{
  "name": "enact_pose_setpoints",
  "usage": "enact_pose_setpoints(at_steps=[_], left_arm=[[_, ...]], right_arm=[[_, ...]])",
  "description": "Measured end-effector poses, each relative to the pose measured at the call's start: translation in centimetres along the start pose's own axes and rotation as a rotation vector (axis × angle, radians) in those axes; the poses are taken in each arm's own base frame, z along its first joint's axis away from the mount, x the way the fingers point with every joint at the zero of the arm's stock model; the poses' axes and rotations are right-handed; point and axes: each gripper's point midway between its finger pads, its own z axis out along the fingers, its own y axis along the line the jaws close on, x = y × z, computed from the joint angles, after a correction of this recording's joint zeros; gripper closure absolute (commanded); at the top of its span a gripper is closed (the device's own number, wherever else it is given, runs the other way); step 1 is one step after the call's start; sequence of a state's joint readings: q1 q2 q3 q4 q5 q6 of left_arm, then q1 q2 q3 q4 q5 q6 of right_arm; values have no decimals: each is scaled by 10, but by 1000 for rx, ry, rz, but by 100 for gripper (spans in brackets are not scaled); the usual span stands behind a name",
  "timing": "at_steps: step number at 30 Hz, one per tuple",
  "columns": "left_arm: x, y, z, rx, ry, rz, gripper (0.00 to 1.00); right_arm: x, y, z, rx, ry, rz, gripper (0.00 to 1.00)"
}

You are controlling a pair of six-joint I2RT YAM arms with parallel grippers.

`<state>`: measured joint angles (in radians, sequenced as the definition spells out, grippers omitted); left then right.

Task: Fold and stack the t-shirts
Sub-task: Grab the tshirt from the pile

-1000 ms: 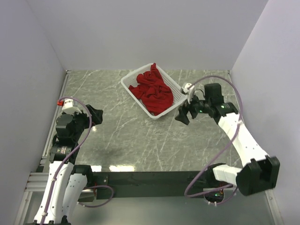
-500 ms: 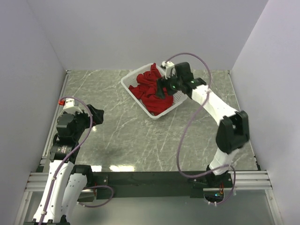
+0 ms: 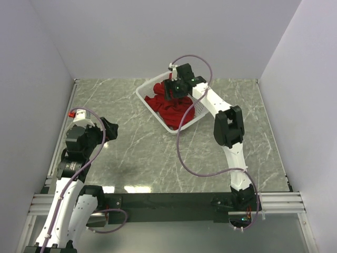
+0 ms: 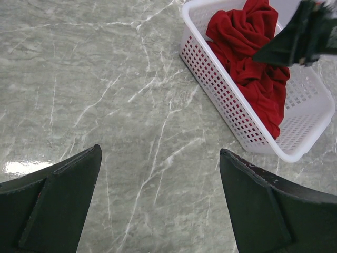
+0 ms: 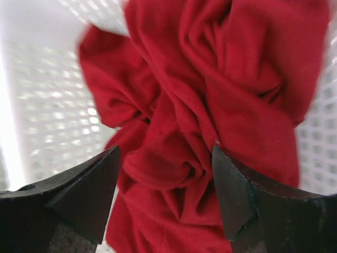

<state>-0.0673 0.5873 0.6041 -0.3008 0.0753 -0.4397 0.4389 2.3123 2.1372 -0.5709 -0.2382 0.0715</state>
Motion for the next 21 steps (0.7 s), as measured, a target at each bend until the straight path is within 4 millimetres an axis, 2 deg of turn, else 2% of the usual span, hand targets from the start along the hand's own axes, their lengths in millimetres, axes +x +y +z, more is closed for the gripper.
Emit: enact_pose_setpoints(at_steps=[2, 5, 9, 14, 17, 19, 21], left_arm=[[0, 0, 0, -1, -1, 1, 1], [1, 1, 1, -7, 3, 1, 1], [3, 1, 2, -11, 11, 2, 1], [3, -2, 1, -3, 9, 2, 1], [1, -6, -2, 8, -2, -7, 1], [-1, -8, -4, 15, -13, -14, 1], [-2, -9, -5, 19, -19, -24, 1]], right_arm=[[16, -2, 11, 20, 43, 11, 27], [31, -3, 24, 46, 82, 11, 39], [35, -2, 27, 58, 95, -4, 98], [17, 8, 14, -8, 64, -43, 100], [-3, 22, -20, -118, 31, -98, 100], [-32, 30, -63, -198, -46, -136, 100], [-66, 31, -115, -237, -148, -165, 100]])
